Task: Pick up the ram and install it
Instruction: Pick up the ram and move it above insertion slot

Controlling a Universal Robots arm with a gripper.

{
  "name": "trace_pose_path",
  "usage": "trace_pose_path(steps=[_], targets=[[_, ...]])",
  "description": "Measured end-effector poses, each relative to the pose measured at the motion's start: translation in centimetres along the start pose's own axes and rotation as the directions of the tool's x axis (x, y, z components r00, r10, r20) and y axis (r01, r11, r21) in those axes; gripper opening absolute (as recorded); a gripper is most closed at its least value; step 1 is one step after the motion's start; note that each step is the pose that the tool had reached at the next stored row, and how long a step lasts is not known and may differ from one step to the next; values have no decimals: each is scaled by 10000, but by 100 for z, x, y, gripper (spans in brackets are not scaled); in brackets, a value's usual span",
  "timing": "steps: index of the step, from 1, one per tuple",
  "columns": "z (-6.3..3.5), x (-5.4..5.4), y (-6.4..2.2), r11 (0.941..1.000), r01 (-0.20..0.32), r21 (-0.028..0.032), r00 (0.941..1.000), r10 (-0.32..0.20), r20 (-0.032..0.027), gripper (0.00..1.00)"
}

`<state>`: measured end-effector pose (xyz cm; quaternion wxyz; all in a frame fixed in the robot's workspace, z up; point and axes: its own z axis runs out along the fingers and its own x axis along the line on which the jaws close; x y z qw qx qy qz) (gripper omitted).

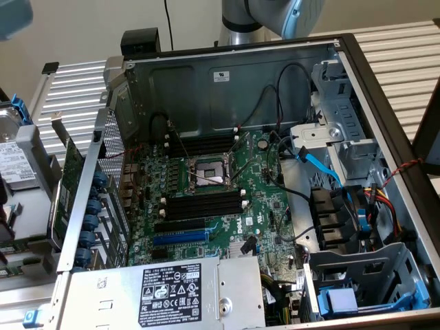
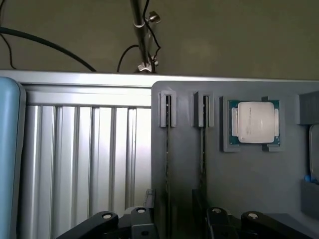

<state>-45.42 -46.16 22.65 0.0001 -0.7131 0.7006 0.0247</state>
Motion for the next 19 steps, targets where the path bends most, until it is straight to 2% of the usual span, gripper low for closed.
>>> trace_pose_path(steps=[2, 9, 19], targets=[[36, 4, -1, 10000, 48, -7, 10000, -48, 20, 42], [131, 13, -2, 10000, 90, -15, 9999, -90, 144, 42], [229, 51, 10, 9999, 96, -36, 9996, -95, 279, 42]])
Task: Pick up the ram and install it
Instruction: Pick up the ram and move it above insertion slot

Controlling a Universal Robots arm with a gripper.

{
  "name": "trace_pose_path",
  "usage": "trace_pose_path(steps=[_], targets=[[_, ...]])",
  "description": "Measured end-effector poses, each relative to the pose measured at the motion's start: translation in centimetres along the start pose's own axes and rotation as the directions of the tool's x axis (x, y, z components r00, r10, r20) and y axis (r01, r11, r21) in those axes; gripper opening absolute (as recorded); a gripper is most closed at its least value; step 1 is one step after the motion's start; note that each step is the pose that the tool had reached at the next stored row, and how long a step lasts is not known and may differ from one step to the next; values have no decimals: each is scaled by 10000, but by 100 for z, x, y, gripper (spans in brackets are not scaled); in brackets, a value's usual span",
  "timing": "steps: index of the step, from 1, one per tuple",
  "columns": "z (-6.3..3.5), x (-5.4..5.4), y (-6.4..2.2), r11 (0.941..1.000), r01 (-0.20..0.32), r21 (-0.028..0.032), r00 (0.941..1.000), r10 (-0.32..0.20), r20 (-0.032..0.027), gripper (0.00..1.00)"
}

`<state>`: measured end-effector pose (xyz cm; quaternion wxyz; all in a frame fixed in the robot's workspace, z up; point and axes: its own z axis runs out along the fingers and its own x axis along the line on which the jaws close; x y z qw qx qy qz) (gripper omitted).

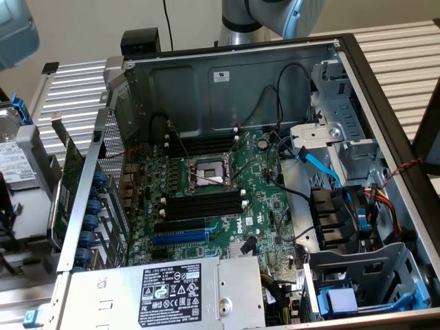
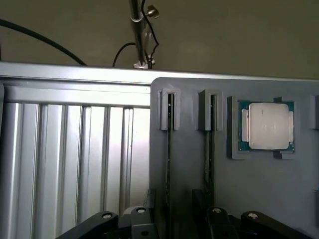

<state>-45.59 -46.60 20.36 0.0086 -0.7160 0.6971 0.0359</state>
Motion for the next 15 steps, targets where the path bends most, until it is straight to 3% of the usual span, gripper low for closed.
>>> trace_pose_path(steps=[7, 10, 13, 15], targets=[[43, 24, 3, 10000, 2, -7, 10000, -2, 79, 40], [51, 34, 3, 10000, 4, -7, 9999, -4, 114, 21], [51, 40, 4, 10000, 5, -8, 9999, -5, 162, 13], [25, 42, 6, 10000, 6, -3, 9997, -6, 226, 13]])
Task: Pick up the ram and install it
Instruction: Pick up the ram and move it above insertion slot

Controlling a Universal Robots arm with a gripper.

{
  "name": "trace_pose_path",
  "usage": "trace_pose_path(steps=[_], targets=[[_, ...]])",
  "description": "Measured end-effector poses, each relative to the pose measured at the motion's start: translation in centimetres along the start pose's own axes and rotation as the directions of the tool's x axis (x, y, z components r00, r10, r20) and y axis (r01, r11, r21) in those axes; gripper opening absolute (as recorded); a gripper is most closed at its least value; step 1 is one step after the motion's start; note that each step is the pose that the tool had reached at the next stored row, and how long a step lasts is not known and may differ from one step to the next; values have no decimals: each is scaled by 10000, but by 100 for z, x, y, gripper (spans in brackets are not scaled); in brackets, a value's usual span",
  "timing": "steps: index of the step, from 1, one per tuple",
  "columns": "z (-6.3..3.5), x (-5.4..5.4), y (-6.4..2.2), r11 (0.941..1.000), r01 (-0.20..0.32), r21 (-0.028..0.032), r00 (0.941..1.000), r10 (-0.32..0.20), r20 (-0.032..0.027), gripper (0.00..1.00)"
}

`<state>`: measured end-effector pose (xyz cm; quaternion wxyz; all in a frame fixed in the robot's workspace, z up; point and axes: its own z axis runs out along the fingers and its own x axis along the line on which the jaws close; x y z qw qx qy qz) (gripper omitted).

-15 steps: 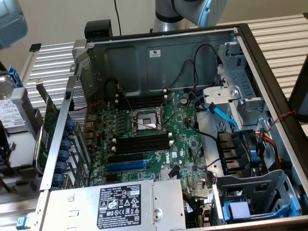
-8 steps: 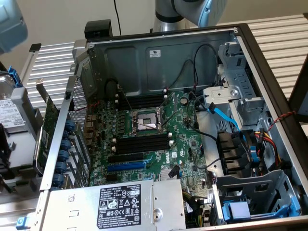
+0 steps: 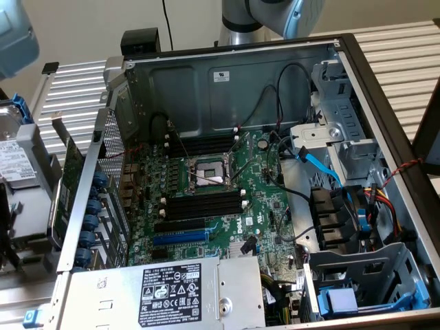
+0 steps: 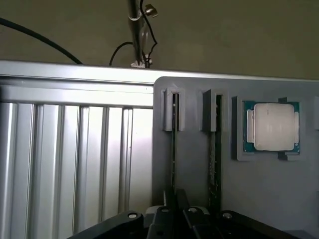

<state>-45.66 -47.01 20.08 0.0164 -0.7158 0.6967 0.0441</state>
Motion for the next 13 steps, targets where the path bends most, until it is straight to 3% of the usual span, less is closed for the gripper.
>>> trace_pose_path(steps=[4, 13], targets=[[-122, -3, 7, 10000, 0, -10, 10000, 0, 51, 13], [-472, -6, 20, 10000, -5, -85, 10000, 6, 60, 13]])
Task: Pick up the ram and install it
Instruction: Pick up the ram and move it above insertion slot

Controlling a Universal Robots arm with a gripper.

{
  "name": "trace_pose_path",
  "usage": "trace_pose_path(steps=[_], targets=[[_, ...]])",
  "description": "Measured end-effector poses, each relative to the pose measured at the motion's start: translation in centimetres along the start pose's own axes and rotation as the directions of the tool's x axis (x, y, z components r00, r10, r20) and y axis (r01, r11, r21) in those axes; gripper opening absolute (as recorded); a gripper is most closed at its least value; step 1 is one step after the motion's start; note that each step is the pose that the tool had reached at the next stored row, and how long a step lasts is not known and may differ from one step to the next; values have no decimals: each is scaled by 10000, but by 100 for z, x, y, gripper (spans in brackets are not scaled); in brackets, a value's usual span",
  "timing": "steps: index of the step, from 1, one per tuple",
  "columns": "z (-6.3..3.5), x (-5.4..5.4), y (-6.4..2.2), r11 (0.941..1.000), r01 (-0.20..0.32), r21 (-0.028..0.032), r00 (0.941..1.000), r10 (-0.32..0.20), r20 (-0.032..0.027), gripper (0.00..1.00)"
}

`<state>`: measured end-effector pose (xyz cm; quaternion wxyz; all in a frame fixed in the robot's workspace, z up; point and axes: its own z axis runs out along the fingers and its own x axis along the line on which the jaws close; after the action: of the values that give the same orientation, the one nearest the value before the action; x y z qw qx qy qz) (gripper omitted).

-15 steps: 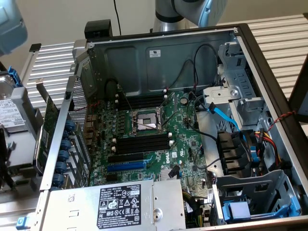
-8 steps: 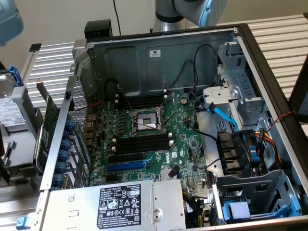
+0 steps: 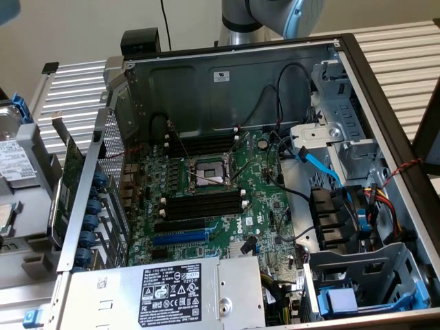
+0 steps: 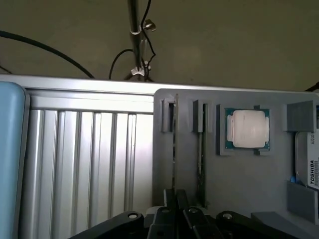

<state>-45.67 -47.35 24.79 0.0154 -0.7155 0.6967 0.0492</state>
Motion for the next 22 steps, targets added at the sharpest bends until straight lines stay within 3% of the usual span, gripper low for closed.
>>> trace_pose_path(steps=[13, 22], targets=[[-590, -31, 0, 10000, -5, -44, 10000, 5, 2, 13], [-1003, -54, -155, 9999, -12, -127, 10000, 12, 5, 13]])
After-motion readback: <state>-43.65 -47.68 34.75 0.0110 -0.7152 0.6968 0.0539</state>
